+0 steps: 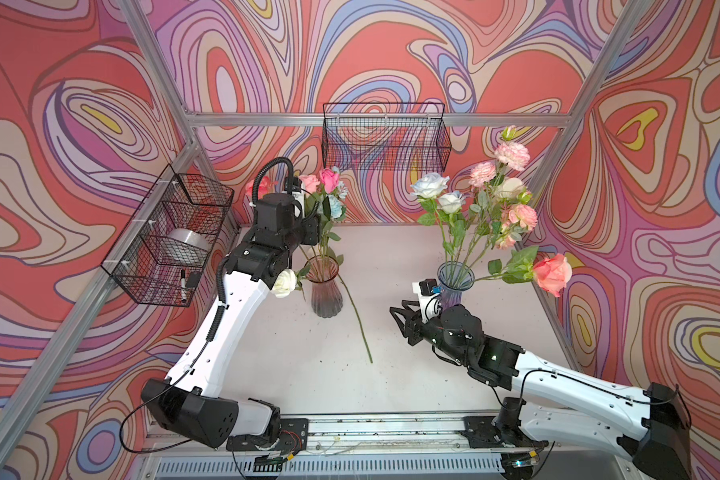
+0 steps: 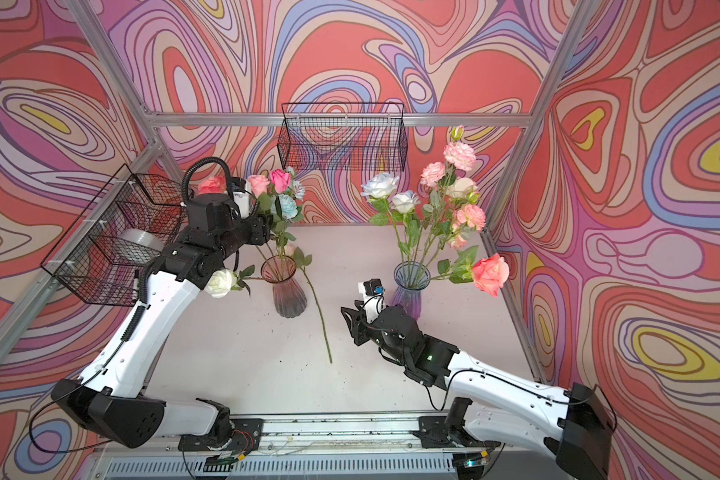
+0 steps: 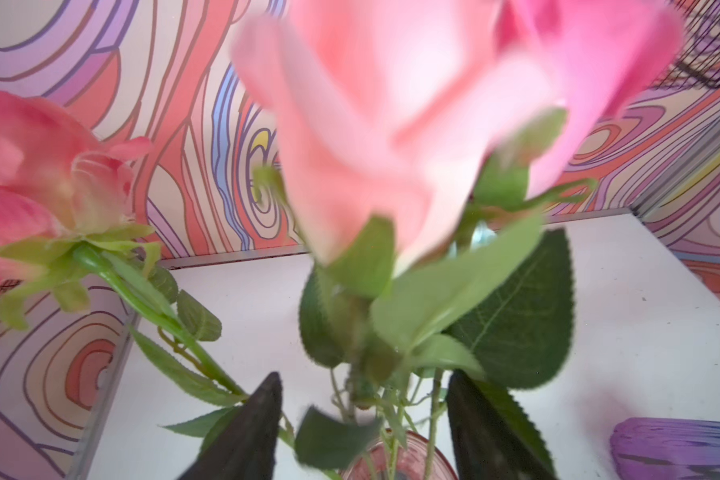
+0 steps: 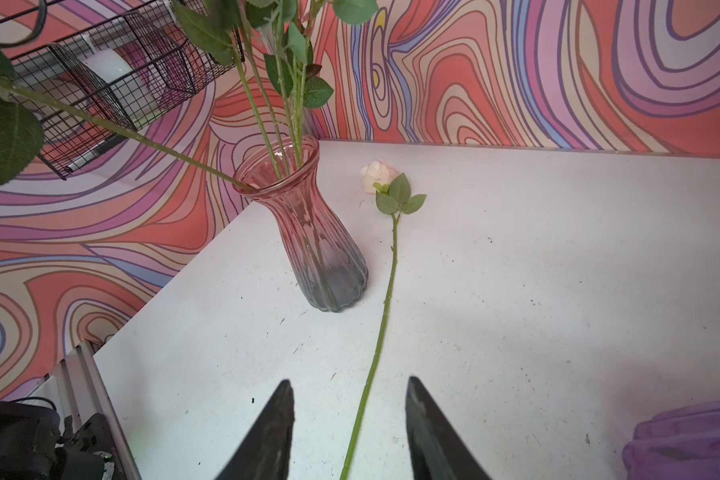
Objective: Arrange the flowers into the vase
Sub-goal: 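Lower the pink rose stem into the pink vase with the left gripper, then open the left gripper and draw it back from the pink vase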
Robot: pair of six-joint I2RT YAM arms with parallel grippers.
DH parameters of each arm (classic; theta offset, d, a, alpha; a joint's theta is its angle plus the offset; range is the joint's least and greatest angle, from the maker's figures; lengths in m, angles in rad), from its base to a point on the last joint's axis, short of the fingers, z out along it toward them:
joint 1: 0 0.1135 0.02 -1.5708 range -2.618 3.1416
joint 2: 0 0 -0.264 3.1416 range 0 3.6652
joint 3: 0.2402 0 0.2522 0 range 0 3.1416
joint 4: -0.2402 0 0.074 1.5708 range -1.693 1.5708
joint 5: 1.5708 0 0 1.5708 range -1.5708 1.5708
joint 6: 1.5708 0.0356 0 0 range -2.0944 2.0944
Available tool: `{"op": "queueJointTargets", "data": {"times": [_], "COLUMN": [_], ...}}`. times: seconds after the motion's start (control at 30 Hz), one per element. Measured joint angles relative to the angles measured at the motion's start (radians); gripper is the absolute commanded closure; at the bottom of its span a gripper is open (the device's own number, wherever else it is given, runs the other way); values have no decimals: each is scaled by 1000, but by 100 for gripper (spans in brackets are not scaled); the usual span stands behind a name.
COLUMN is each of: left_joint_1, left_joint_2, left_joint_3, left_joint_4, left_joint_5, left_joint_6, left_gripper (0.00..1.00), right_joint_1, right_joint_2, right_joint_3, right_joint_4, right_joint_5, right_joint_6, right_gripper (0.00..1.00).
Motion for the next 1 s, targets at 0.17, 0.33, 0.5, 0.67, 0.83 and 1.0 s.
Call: {"op": "queueJointTargets", "data": {"times": [0.17, 0.33, 0.5, 0.67, 0.83, 1.0], "left_joint_1": [0, 0, 0, 0, 0, 0], "left_joint_2": [-10, -74, -158, -196, -243, -344], "left_joint_3": [20, 5, 60, 179, 216, 138], "left_joint_4": [-42, -88, -157, -217, -270, -319], "left_joint_5": [35, 69, 105, 100, 50, -14], "left_joint_6": [-1, -2, -1, -1, -18, -55], "left_gripper": [15, 12, 9, 8, 8, 8], "right_joint_1": [0, 0, 0, 0, 0, 0], "right_joint_2": [0, 0, 2, 6, 37, 66], "right_joint_3": [0, 0, 1, 8, 30, 47], "right_joint_4": [0, 0, -3, -16, -34, -75], "right_joint_5": [0, -2, -6, -6, -5, 1], "right_joint_6": [0, 0, 0, 3, 23, 44], "right_gripper": [55, 55, 55, 55, 55, 55]}}
